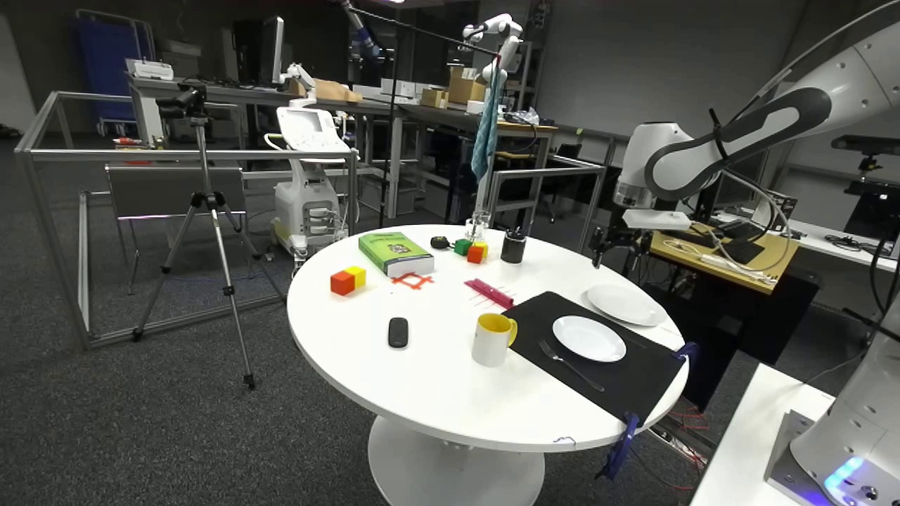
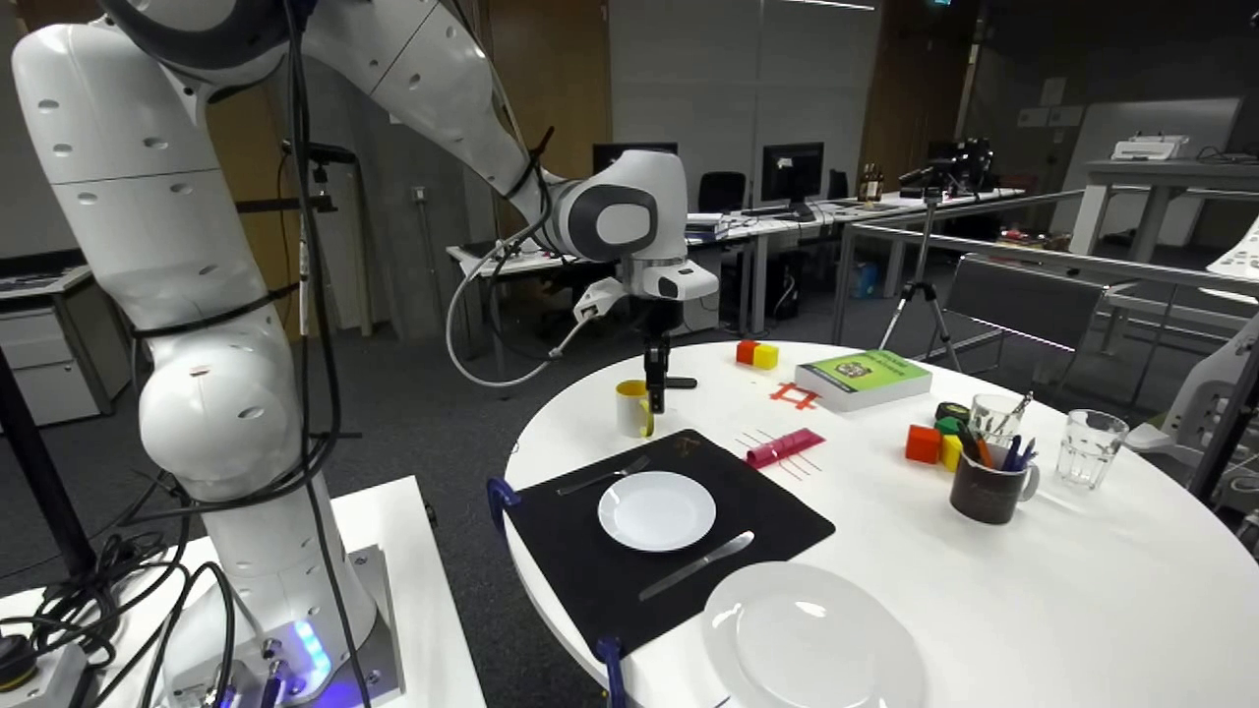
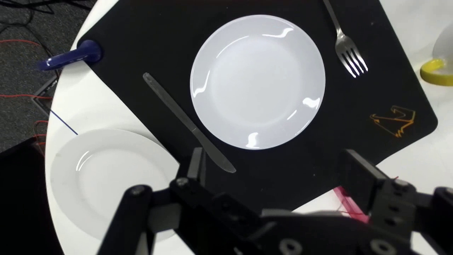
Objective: Put the fork on the black mat in a straightened up position and move the white plate slightly to the left
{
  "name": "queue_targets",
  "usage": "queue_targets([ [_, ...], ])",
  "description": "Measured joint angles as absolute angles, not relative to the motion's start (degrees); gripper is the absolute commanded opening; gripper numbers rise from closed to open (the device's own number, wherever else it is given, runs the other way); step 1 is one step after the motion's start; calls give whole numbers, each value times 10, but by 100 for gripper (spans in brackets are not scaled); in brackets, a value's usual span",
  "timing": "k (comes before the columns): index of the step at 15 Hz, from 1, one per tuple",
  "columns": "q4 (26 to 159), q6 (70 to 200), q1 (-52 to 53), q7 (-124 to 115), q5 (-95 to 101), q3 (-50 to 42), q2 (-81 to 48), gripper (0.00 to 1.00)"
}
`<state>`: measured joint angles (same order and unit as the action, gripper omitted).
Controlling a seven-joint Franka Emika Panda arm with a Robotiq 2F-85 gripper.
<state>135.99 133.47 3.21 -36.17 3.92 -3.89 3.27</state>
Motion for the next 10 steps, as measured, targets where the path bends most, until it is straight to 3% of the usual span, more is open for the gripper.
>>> queue_targets([
  [10, 1361, 1311, 26, -318, 38, -30, 37, 100],
])
